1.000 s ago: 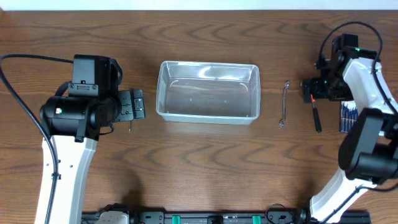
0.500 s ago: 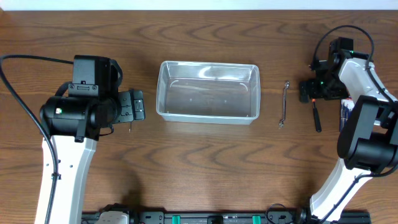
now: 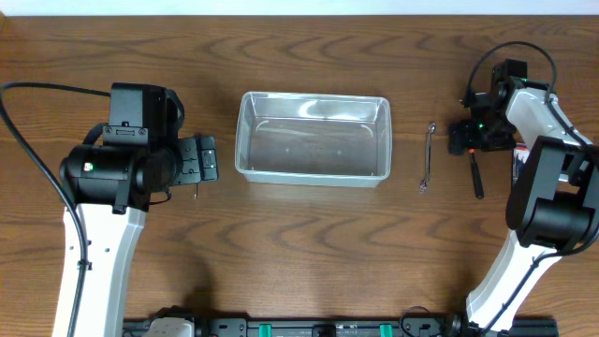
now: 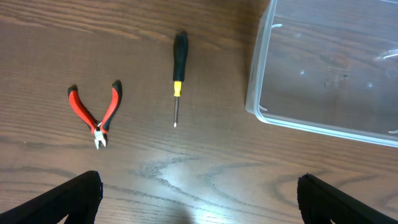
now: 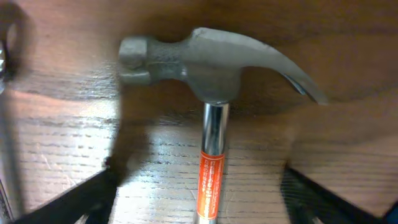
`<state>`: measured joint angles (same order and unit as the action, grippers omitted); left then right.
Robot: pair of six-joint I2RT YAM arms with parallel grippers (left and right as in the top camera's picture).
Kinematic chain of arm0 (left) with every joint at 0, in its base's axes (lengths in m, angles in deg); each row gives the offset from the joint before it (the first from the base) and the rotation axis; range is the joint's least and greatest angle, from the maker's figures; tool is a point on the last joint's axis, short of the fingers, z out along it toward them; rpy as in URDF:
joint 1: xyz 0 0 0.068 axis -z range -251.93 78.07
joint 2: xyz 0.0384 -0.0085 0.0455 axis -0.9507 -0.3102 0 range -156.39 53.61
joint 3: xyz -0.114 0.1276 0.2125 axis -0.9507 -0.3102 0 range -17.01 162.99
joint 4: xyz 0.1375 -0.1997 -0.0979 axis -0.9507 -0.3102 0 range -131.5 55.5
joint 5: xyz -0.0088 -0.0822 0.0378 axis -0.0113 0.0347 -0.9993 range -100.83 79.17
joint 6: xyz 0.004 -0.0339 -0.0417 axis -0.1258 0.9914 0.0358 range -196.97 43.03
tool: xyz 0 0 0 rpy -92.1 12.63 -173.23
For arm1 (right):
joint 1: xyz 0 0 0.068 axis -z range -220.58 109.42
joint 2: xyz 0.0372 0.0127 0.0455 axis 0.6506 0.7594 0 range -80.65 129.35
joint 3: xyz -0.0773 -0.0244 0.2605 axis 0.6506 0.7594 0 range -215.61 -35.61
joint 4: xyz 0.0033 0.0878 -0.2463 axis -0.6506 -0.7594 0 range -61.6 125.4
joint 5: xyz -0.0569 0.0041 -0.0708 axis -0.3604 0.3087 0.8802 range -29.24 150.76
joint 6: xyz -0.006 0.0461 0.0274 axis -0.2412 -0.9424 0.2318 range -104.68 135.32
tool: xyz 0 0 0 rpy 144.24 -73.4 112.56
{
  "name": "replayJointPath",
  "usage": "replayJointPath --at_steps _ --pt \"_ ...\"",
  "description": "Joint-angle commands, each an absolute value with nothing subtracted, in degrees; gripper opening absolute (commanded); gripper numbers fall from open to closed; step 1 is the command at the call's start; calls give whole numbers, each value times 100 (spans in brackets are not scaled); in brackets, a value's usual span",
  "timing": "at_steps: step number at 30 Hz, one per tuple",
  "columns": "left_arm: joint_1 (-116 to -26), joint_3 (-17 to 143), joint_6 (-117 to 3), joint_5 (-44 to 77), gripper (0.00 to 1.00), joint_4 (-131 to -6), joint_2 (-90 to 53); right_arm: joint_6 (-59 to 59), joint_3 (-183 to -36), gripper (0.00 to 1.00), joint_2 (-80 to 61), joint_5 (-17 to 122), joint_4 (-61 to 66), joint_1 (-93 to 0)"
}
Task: Pack container
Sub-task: 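Lower right gripper and grasp the hammer handle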
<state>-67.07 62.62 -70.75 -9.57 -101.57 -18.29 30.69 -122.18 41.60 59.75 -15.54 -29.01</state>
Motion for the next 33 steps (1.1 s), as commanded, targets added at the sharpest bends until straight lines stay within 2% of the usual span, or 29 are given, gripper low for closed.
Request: replayJointPath --at_steps 1,3,5,9,13,18,26,33 --pt "-6742 6369 -7020 -1023 98 -10177 -1814 3117 -12281 65 4313 5815 -1580 -2851" --pt "-6742 6369 -7020 -1023 98 -10177 -1814 3115 -12281 52 4313 5815 -1617 -2851" --pt "-6742 6369 -7020 -1023 98 -10177 -1814 3115 -12281 45 4313 5815 -1643 -2851" --pt "-6742 6369 -7020 -1023 98 -10177 -1814 3096 -12281 32 4313 5815 -1650 -2851" --pt "-6742 6369 -7020 -1023 99 -10177 -1814 3054 -12281 26 4313 5815 -1668 -2851" --pt "-6742 6369 -7020 -1023 98 -10177 -1814 3054 -12281 2 4313 5815 -1654 -2851" --pt "-6742 6369 -7023 -1023 98 -10177 -1814 2790 -12520 1 4206 5817 -1790 -2884" --pt "-6742 6369 -7023 -1023 98 -10177 -1814 2761 -13846 1 3426 5813 -2684 -3264"
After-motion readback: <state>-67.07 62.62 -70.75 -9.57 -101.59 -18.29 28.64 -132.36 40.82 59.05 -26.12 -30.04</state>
